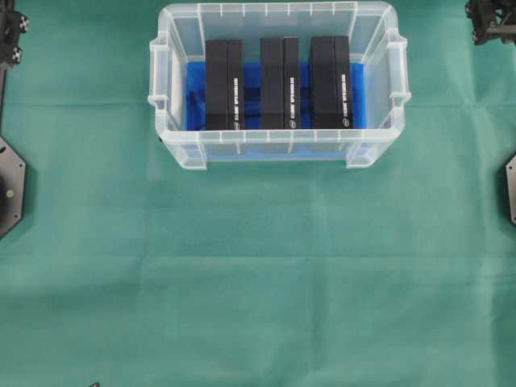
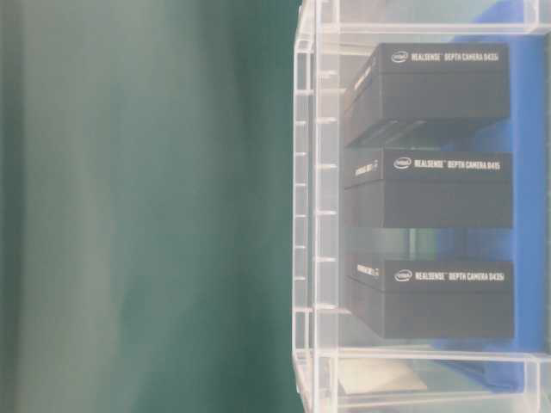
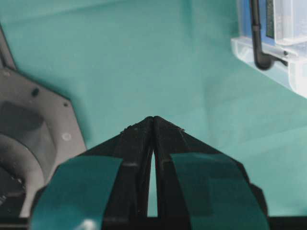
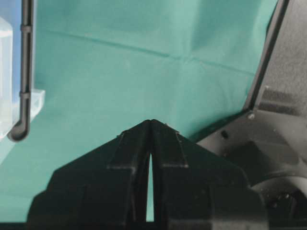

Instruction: Take out the box from the case.

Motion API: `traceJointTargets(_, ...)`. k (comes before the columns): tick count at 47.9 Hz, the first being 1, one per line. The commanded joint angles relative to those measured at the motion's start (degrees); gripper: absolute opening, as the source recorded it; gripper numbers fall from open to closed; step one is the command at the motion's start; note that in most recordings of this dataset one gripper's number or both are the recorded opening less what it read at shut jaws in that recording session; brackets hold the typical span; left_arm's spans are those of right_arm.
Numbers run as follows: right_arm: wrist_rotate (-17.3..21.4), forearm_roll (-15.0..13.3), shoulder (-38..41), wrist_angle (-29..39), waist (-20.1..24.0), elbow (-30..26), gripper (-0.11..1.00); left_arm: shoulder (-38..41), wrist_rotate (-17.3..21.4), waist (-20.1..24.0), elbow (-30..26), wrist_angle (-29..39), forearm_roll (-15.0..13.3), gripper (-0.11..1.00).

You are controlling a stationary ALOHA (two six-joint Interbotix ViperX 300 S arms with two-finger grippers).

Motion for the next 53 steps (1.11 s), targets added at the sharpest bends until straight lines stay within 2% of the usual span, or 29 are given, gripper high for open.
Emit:
traceJointTargets(1, -0.79, -0.35, -0.53, -0.79, -0.18, -0.97, 0.00, 0.26, 1.41, 0.44, -1.23, -0.88, -0.18, 0.02)
traceJointTargets(9, -0.97, -0.44, -1.58, -0.88, -0.09, -0.35, 0.00, 0.35, 2.02, 0.44, -0.88, -1.41, -0.18, 0.05)
traceJointTargets(14, -1.05, -0.35, -2.02, -0.88, -0.18, 0.18, 0.00, 0.18, 2.02, 0.44, -0.53, -1.49, -0.18, 0.16)
traceJointTargets(18, -1.05, -0.35, -2.29, -0.97, -0.09, 0.70, 0.00, 0.18, 1.93, 0.44, -0.44, -1.41, -0.18, 0.34)
traceJointTargets(23, -1.05, -0.35, -2.55, -1.41, -0.18, 1.49, 0.03, 0.00, 1.76, 0.44, -0.35, -1.41, -0.18, 0.66)
traceJointTargets(27, -1.05, -0.70, -2.72, -2.02, -0.09, 1.85, 0.19, 0.00, 1.41, 0.44, -0.35, -1.32, -0.18, 0.88)
traceJointTargets(29, -0.70, -1.14, -2.72, -2.37, -0.09, 1.93, 0.30, 0.00, 1.23, 0.44, -0.35, -1.32, -0.18, 0.95)
traceJointTargets(36, 0.44, -1.76, -2.72, -3.16, -0.09, 1.93, 0.75, 0.09, -0.09, 0.53, -0.26, -1.14, -0.18, 0.96)
traceJointTargets(40, 2.02, -2.37, -2.72, -2.99, -0.09, 1.93, 0.92, 0.09, -1.32, 0.53, -0.26, -1.14, -0.18, 0.96)
traceJointTargets(45, 4.31, -2.64, -2.72, -3.16, -0.09, 1.93, 0.95, 0.09, -1.67, 0.53, -0.26, -1.14, -0.18, 0.96)
traceJointTargets(53, 4.92, -2.64, -2.72, -2.99, -0.09, 2.02, 0.95, 0.09, -1.93, 0.53, -0.26, -1.05, -0.18, 0.96)
